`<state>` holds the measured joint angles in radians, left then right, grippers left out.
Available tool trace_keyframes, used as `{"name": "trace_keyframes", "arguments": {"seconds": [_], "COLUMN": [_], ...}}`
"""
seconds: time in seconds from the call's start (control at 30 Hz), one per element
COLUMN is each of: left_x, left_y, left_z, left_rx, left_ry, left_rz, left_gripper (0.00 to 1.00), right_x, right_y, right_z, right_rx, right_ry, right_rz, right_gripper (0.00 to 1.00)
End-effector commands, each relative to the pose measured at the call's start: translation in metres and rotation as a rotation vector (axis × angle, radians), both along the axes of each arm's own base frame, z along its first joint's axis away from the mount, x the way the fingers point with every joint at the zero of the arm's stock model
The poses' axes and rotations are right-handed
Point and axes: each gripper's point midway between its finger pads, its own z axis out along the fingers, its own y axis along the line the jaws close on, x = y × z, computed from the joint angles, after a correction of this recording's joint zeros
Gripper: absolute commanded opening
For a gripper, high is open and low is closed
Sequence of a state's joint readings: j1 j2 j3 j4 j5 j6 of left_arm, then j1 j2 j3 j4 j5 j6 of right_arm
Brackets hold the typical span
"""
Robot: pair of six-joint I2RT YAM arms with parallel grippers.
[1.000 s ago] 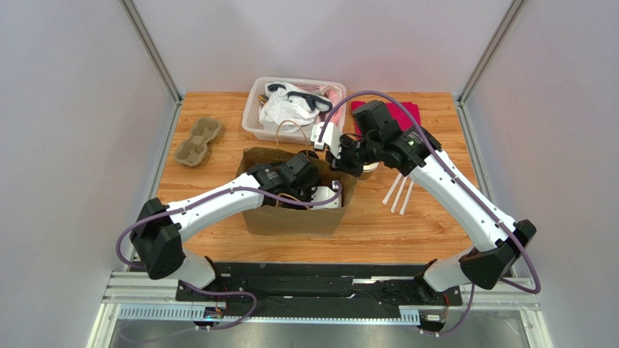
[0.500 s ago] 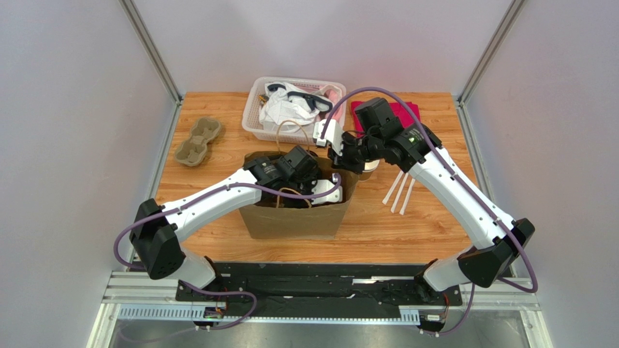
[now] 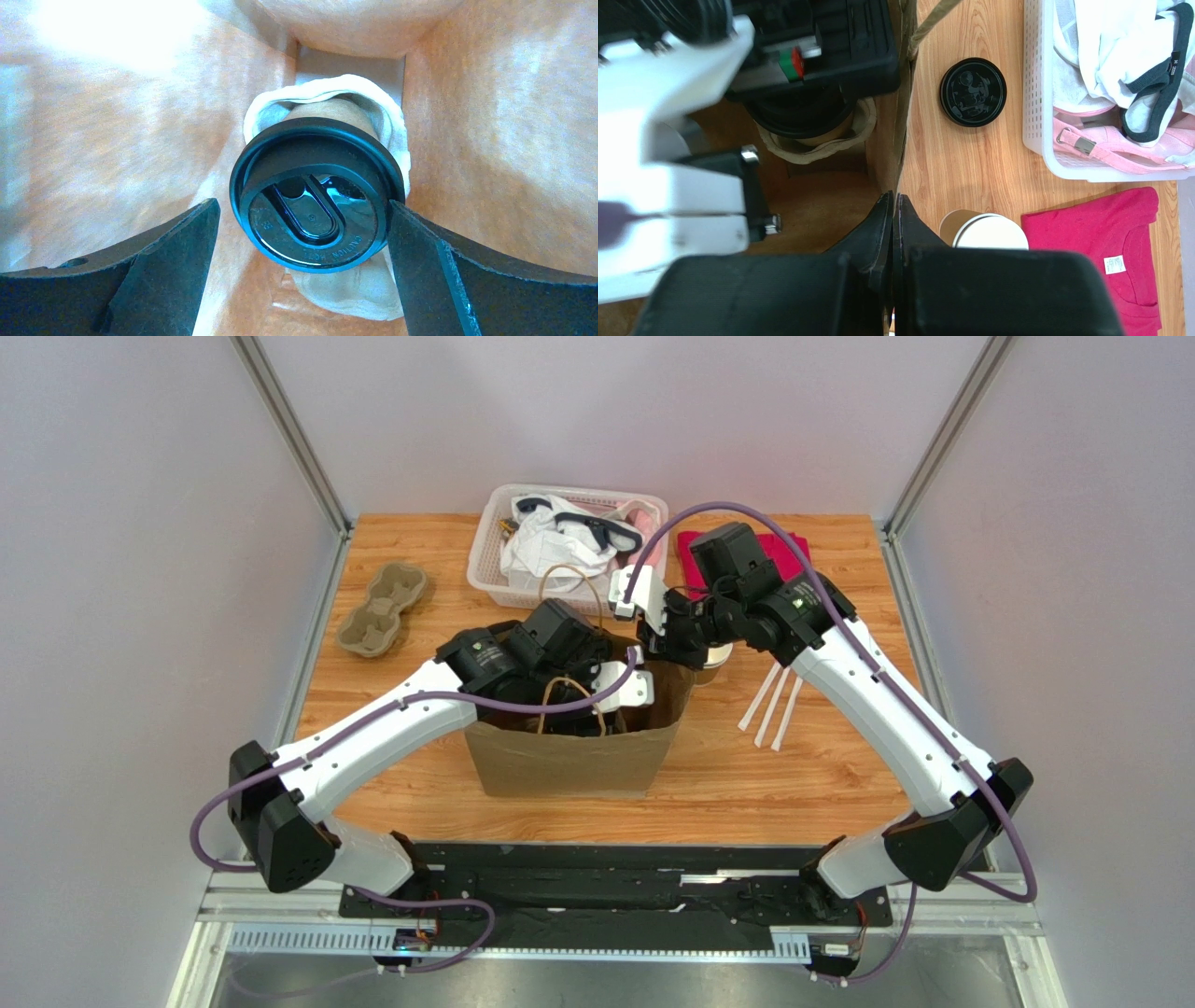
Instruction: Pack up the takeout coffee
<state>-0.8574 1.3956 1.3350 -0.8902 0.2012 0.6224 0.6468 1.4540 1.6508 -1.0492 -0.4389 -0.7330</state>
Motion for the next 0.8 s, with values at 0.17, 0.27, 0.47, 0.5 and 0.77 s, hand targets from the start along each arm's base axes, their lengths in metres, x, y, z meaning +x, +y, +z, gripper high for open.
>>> {"name": "trace_keyframes", "arguments": {"seconds": [0.17,0.27,0.47,0.5,0.77], "left_x": [0.000,0.002,0.005,0.004,0.002], "left_y": [0.006,0.011,0.014,0.013,0.019], "left_z": [0.067,0.083,0.123,0.134,0.164], "left_rx": [-0.179,-0.212,-0.315,-0.342,-0.418], "left_ry": [-0.064,-0.068,-0.072,-0.078,-0.086], "left_rz": [0.060,0.093,0.148,0.149,0.203], "left_gripper": [0.96,0.96,0.97,0.97,0.98], "right_x": [0.002,0.003,0.002,0.003,0.003], "right_y": [0.003,0.003,0.003,0.003,0.001], "right_z": [0.011,0.013,0.013,0.012,0.011], "right_rx": [0.019,0.021,0.014,0.011,0.005], "right_ry": [-0.029,-0.034,-0.032,-0.031,-0.035], "right_rz": [0.027,0.028,0.032,0.030,0.026], "right_gripper": [0.00,0.00,0.00,0.00,0.02]}}
